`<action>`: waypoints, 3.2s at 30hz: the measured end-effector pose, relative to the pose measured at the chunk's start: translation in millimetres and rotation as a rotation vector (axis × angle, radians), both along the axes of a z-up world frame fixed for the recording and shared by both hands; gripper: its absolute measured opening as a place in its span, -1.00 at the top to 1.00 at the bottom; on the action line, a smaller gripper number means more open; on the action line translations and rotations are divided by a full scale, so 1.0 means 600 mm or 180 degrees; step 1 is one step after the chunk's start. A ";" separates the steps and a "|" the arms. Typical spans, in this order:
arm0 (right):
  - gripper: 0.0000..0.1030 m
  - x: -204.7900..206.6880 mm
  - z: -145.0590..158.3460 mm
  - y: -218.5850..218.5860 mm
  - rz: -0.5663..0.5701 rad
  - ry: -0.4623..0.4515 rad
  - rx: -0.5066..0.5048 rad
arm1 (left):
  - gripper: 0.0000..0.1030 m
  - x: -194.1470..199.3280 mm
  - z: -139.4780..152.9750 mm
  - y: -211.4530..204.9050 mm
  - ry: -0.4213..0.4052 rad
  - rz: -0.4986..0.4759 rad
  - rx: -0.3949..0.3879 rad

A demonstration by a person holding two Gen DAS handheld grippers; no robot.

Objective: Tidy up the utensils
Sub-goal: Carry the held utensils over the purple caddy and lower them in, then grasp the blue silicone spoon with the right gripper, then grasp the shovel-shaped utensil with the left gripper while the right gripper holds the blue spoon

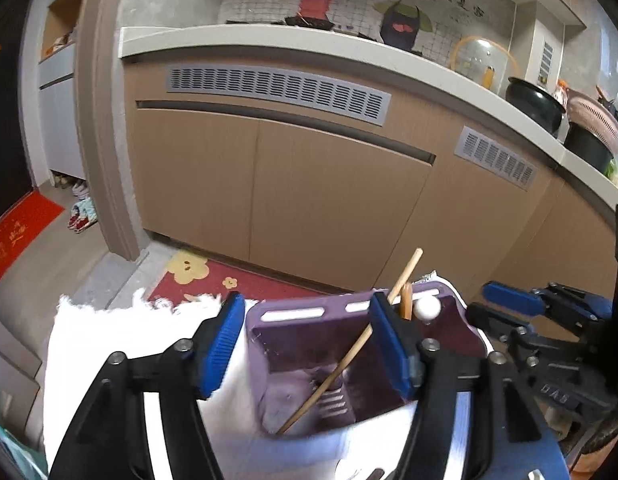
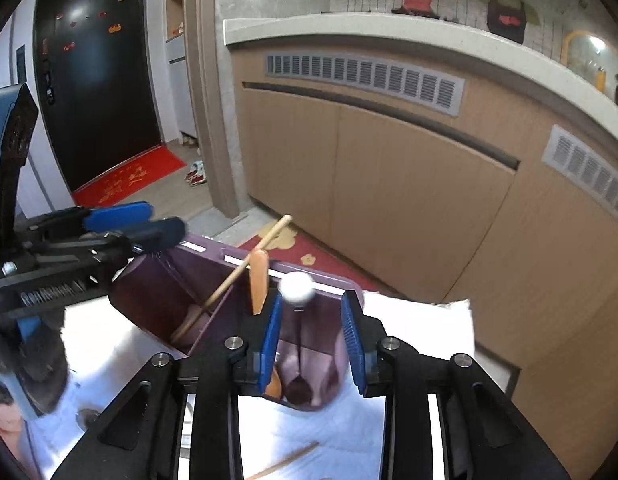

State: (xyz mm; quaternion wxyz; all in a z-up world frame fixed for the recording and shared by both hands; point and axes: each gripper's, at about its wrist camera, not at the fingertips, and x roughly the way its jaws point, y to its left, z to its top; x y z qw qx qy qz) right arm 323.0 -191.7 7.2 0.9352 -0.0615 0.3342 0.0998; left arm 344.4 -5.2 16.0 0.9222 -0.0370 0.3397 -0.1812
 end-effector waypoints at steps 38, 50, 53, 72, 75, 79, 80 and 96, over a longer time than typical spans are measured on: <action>0.29 -0.306 -0.194 0.146 0.1309 0.0888 -0.0453 | -0.53 -0.345 -0.133 0.054 0.0385 -0.0863 0.0724; 0.29 -0.269 -0.178 -0.037 0.0177 0.0786 0.0067 | -0.53 -0.279 -0.078 -0.037 0.0221 -0.1217 0.0635; 0.30 -0.266 -0.186 -0.060 0.0064 0.0788 0.0174 | -0.52 -0.242 -0.085 -0.076 0.0243 -0.1301 0.0836; 0.29 -0.274 -0.200 -0.085 0.0107 0.0701 0.0432 | 0.30 -0.089 -0.187 -0.122 0.1236 -0.1261 0.1280; 0.29 -0.275 -0.200 -0.081 0.0125 0.0690 0.0383 | 0.35 -0.080 -0.194 -0.120 0.1309 -0.1269 0.1205; 0.29 -0.277 -0.200 -0.082 0.0122 0.0685 0.0384 | 0.56 -0.087 -0.195 -0.110 0.1168 -0.1214 0.1237; 0.29 -0.277 -0.199 -0.084 0.0116 0.0685 0.0394 | 0.59 -0.090 -0.196 -0.106 0.1134 -0.1190 0.1240; 0.01 -0.285 -0.196 -0.067 0.0158 0.0702 0.0239 | 0.58 -0.102 -0.200 -0.082 0.0950 -0.1178 0.1417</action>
